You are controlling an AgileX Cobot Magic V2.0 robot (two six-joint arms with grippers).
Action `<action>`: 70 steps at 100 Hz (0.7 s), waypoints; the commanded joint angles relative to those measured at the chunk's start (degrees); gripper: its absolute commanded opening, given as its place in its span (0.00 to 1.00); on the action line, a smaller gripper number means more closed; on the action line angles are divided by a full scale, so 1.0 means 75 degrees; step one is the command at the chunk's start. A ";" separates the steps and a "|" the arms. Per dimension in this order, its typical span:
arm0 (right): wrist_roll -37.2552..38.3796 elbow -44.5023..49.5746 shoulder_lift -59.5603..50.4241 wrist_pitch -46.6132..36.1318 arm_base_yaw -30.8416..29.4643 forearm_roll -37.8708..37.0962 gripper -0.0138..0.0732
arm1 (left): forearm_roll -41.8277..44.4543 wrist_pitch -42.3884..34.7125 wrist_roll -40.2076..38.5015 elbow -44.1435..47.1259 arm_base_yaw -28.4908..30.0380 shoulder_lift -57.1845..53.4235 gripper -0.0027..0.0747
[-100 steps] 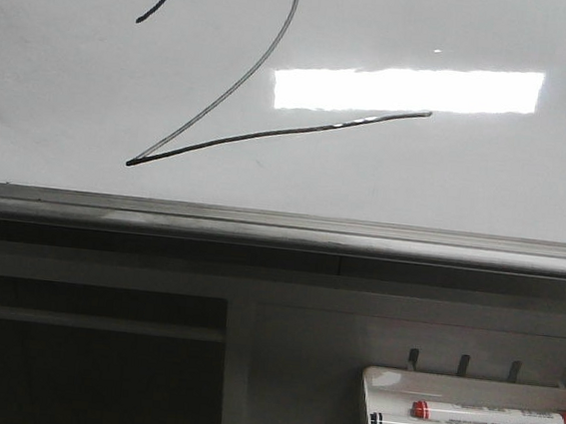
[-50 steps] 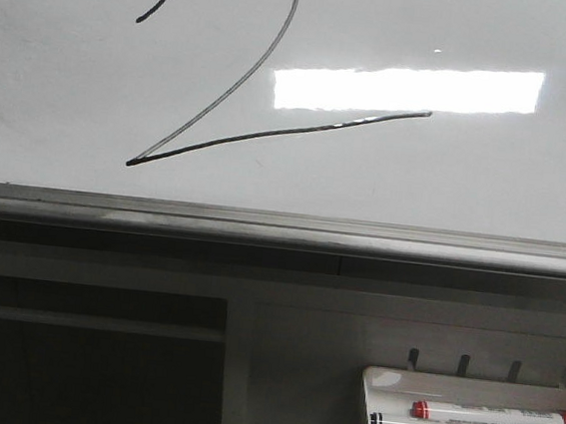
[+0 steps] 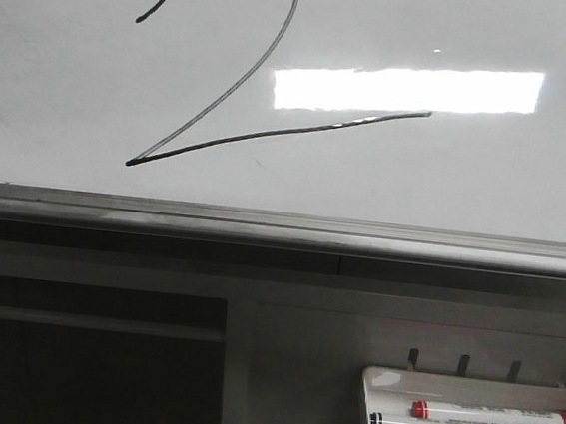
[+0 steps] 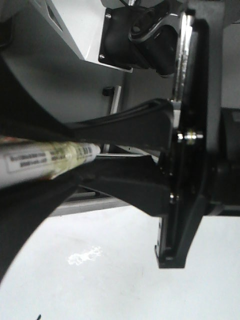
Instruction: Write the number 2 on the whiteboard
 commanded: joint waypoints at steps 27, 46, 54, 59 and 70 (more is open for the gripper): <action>0.0028 -0.0245 -0.0716 -0.2116 -0.0742 0.0464 0.74 | 0.0312 -0.2360 -0.1429 -0.0161 0.0347 -0.0062 0.01; 0.1050 -0.0161 -0.1414 -0.1857 -0.2170 0.0464 0.59 | 0.1002 -0.4340 -0.2977 0.0395 0.1075 -0.0135 0.01; 0.1106 0.0009 -0.1625 -0.1313 -0.2594 0.0464 0.35 | 0.0927 -0.5311 -0.3384 0.0820 0.1387 -0.0036 0.01; 0.1106 0.0175 -0.1761 -0.0963 -0.2775 0.0464 0.17 | 0.0759 -0.5884 -0.3475 0.1089 0.1532 0.0044 0.01; 0.1139 0.0716 -0.2013 -0.0635 -0.2931 0.0470 0.08 | 0.0260 -0.6799 -0.3475 0.1443 0.1709 0.0328 0.01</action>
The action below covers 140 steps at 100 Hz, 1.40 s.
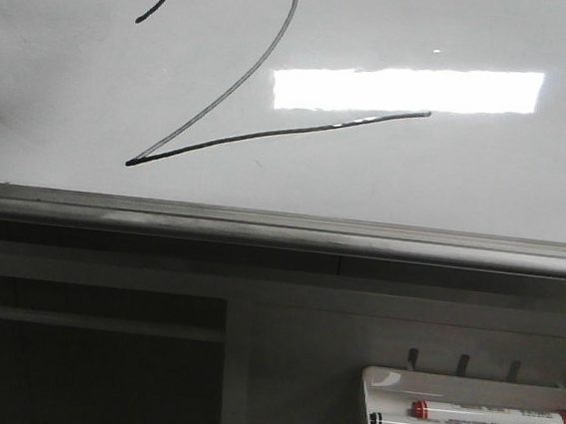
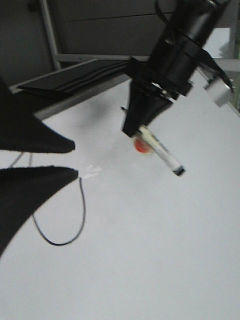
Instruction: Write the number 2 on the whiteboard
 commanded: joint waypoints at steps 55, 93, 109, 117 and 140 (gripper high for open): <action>0.0097 0.1767 -0.0409 -0.0822 -0.0132 0.0703 0.08 | -0.0888 -0.2042 0.0436 -0.0017 0.0108 0.2046 0.01; 0.0097 0.1767 -0.0409 -0.1006 -0.0132 0.0894 0.08 | -0.7577 -0.0967 0.7131 -0.0012 0.0108 0.2251 0.03; 0.0097 0.1767 -0.0409 -0.0953 -0.0132 0.0948 0.08 | -0.8068 -0.1341 0.7448 -0.0012 0.0108 0.2670 0.03; 0.0097 0.1767 -0.0409 -0.0861 -0.0132 0.0979 0.08 | -0.8153 -0.1222 0.7448 -0.0012 0.0108 0.2886 0.02; 0.0097 0.1767 -0.0409 -0.0857 -0.0132 0.1012 0.08 | -0.8457 -0.1181 0.7448 -0.0012 0.0108 0.3378 0.02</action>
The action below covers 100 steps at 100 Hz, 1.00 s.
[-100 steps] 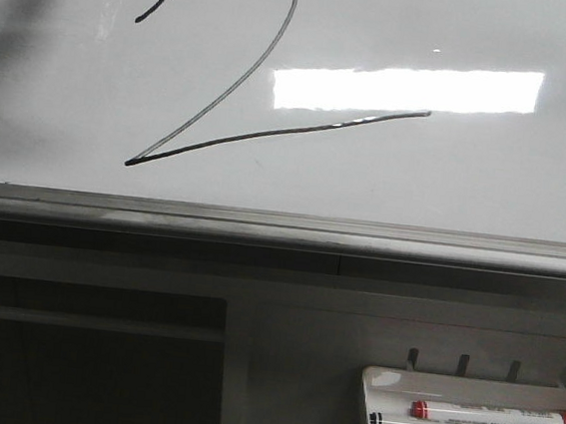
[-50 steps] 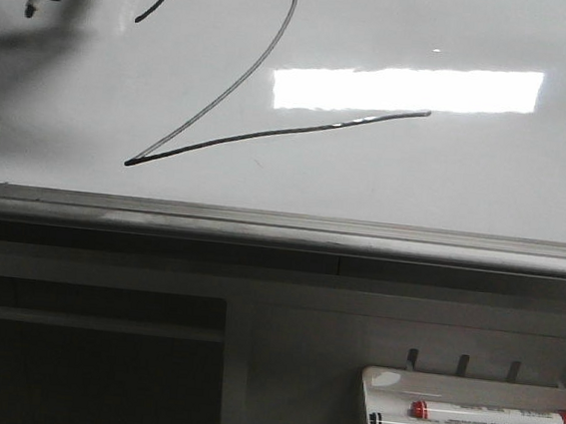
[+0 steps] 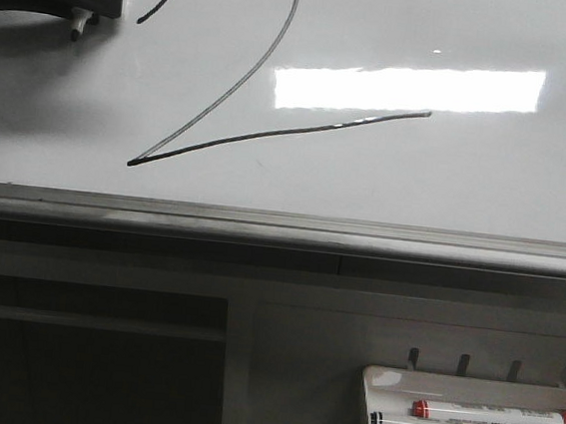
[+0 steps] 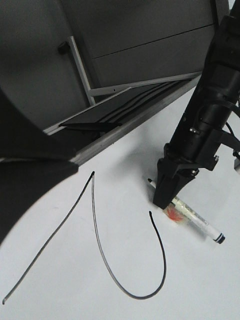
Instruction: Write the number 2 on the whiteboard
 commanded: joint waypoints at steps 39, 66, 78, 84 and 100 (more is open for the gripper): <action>0.0011 -0.0184 0.0138 -0.0397 -0.0048 0.0250 0.08 | -0.0203 -0.1228 0.0033 -0.0180 0.0002 0.0277 0.02; 0.0011 -0.0184 0.0327 -0.0412 -0.0048 0.0330 0.08 | -0.0203 -0.1584 0.0033 -0.0180 0.0002 0.0247 0.02; 0.0011 -0.0184 0.0341 -0.0482 -0.0048 0.0330 0.08 | -0.0203 -0.1640 0.0033 -0.0180 0.0002 0.0247 0.02; 0.0011 -0.0184 0.0341 -0.0507 -0.0048 0.0330 0.08 | -0.0203 -0.1640 0.0033 -0.0180 0.0002 0.0267 0.02; 0.0011 -0.0184 0.0364 -0.0507 -0.0048 0.0340 0.08 | -0.0203 -0.1659 0.0033 -0.0180 0.0002 0.0357 0.02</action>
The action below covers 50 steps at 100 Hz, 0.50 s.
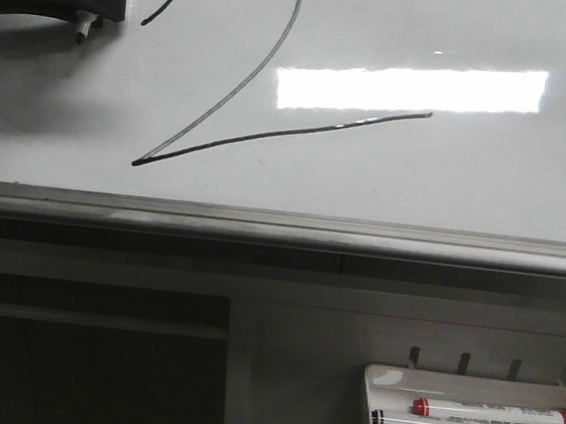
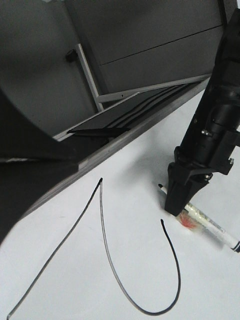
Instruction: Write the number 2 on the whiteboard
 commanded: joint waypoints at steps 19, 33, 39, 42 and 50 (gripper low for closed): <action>0.0011 -0.0184 -0.0012 -0.0479 -0.0048 0.0195 0.08 | -0.0074 -0.1370 0.0015 -0.0109 0.0063 0.0277 0.19; 0.0011 -0.0184 -0.0012 -0.0479 -0.0048 0.0213 0.08 | -0.0074 -0.1612 0.0015 -0.0109 0.0063 0.0277 0.30; 0.0011 -0.0184 -0.0012 -0.0479 -0.0048 0.0231 0.08 | -0.0074 -0.1699 0.0015 -0.0109 0.0063 0.0277 0.29; 0.0011 -0.0184 -0.0012 -0.0479 -0.0048 0.0231 0.08 | -0.0074 -0.1706 0.0015 -0.0109 0.0063 0.0277 0.29; 0.0011 -0.0184 -0.0012 -0.0485 -0.0048 0.0231 0.08 | -0.0074 -0.1706 0.0015 -0.0109 0.0063 0.0277 0.30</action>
